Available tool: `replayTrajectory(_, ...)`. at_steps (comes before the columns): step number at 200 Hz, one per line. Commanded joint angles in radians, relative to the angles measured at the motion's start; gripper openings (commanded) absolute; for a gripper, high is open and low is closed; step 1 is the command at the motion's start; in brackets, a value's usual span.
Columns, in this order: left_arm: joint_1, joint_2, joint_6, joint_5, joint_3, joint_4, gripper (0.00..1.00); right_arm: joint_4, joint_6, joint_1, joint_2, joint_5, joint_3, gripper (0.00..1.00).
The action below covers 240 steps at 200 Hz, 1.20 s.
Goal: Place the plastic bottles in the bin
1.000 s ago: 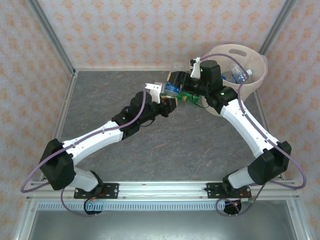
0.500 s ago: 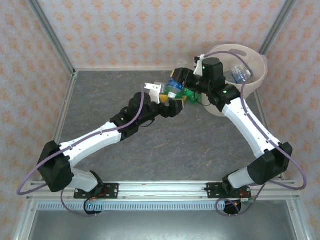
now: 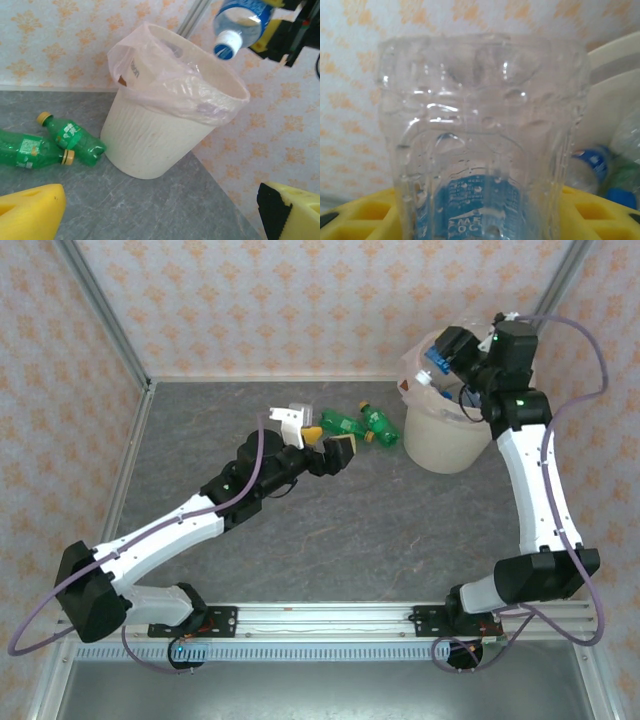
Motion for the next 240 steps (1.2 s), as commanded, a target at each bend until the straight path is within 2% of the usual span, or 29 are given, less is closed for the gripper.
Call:
replayTrajectory(1, -0.003, -0.042, -0.016, -0.04, -0.022, -0.031, 0.99, -0.041, -0.046, -0.023, 0.039, 0.125, 0.052, 0.57)
replayTrajectory(30, -0.002, -0.065, -0.015, -0.064, -0.039, -0.054, 0.99, -0.06, -0.081, -0.032, 0.099, 0.215, 0.102, 0.57)
replayTrajectory(74, 0.01, -0.067, -0.026, -0.099, -0.037, -0.108, 0.99, -0.151, -0.121, -0.033, 0.25, 0.228, 0.23, 0.61)
replayTrajectory(97, 0.017, -0.062, -0.041, -0.124, -0.035, -0.128, 0.99, -0.2, -0.13, -0.033, 0.304, 0.217, 0.293, 0.76)
replayTrajectory(103, 0.02, -0.061, -0.047, -0.131, -0.036, -0.132, 0.99, -0.213, -0.133, -0.033, 0.313, 0.214, 0.307, 0.82)
replayTrajectory(111, 0.024, -0.059, -0.056, -0.14, -0.04, -0.133, 0.99, -0.224, -0.137, -0.033, 0.316, 0.206, 0.319, 0.98)
replayTrajectory(113, 0.026, -0.058, -0.058, -0.142, -0.04, -0.134, 0.99, -0.225, -0.137, -0.033, 0.316, 0.204, 0.32, 1.0)
replayTrajectory(179, 0.097, 0.065, -0.161, -0.149, -0.022, -0.112, 0.99, -0.237, -0.155, -0.011, 0.198, 0.131, 0.277, 1.0)
replayTrajectory(240, 0.163, 0.344, -0.291, -0.17, 0.156, -0.144, 0.96, -0.22, -0.161, 0.112, 0.053, 0.112, 0.163, 1.0)
